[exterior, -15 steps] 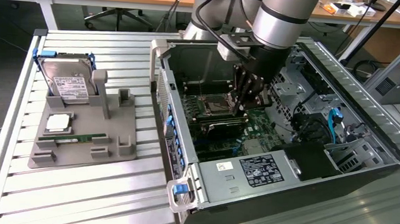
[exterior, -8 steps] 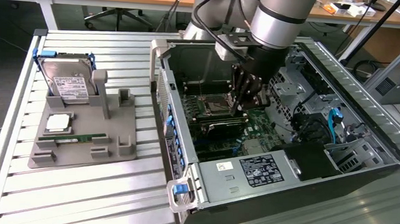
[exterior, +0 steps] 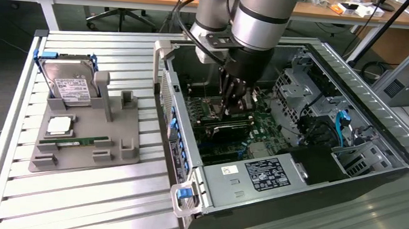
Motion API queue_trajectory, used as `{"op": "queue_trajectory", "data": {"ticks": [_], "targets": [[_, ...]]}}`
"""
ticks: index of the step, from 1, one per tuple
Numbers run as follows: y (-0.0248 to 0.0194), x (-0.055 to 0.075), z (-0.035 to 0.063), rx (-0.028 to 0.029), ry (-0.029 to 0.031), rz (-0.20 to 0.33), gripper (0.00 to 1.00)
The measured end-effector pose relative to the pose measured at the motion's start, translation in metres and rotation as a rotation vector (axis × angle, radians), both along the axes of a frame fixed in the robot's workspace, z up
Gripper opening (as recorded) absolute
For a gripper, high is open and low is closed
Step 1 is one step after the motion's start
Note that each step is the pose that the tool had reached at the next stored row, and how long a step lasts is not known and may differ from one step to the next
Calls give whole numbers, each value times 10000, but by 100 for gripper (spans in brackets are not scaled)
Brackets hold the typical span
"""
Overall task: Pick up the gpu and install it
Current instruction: 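Press down on the gpu until it lock into place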
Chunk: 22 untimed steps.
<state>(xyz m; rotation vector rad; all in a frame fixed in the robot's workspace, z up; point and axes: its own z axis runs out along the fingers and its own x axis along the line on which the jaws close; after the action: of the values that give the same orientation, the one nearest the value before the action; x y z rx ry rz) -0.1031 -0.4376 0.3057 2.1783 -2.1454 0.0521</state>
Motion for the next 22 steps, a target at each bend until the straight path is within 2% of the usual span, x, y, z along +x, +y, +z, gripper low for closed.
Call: {"op": "queue_trajectory", "data": {"ticks": [4,8,18,22], "targets": [[0,-140,-21,2,-10,0,11],[0,-243,-93,0,-8,0,11],[25,-324,-255,1,-9,1,11],[33,-344,-292,-2,-7,2,11]]}}
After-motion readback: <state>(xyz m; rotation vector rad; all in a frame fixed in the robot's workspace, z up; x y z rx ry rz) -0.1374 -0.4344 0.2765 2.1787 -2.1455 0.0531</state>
